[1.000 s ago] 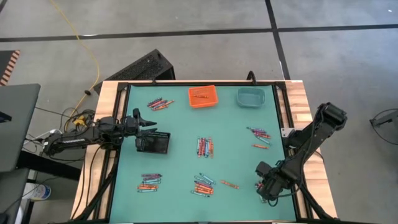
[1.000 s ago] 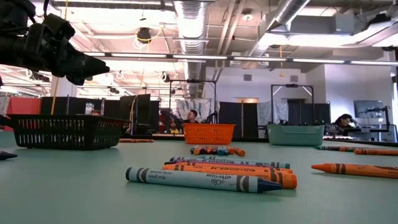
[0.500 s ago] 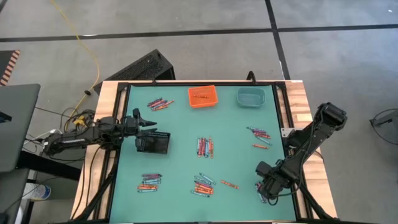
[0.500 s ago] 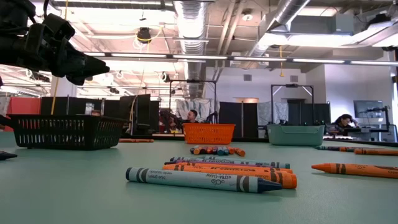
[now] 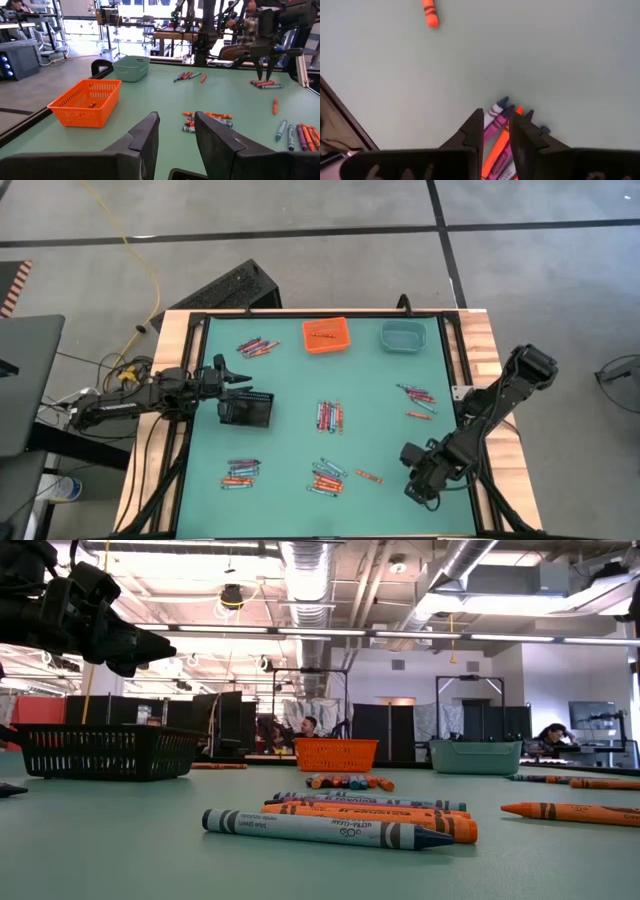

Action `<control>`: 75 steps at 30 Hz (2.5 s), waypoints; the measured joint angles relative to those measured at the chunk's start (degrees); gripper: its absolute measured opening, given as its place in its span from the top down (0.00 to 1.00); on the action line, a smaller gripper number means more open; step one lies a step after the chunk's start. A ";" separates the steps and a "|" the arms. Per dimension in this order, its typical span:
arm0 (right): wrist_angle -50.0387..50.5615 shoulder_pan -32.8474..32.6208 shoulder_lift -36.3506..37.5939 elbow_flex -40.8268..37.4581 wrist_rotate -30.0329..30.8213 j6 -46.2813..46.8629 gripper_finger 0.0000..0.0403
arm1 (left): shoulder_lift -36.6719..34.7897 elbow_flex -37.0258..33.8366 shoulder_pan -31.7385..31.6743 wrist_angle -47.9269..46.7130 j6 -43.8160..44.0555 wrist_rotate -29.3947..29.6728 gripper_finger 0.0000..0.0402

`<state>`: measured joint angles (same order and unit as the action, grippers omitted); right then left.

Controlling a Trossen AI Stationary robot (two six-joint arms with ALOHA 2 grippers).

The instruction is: Sort crayons

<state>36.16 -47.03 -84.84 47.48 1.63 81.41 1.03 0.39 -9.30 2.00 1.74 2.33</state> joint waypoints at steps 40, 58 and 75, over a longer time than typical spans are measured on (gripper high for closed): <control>31.50 45.39 0.00 0.00 7.69 -44.25 0.79 | 0.01 0.01 -0.02 -0.02 0.00 0.00 0.71; 30.62 48.51 0.00 -4.03 5.71 -47.45 0.79 | 0.01 -0.01 0.00 0.00 0.00 0.00 0.71; 22.26 49.00 0.04 -10.28 3.70 -51.45 0.79 | -0.01 0.00 -0.01 0.00 0.00 0.00 0.71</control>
<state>58.42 1.98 -84.79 37.20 5.33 29.95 1.02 0.40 -9.31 1.99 1.74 2.33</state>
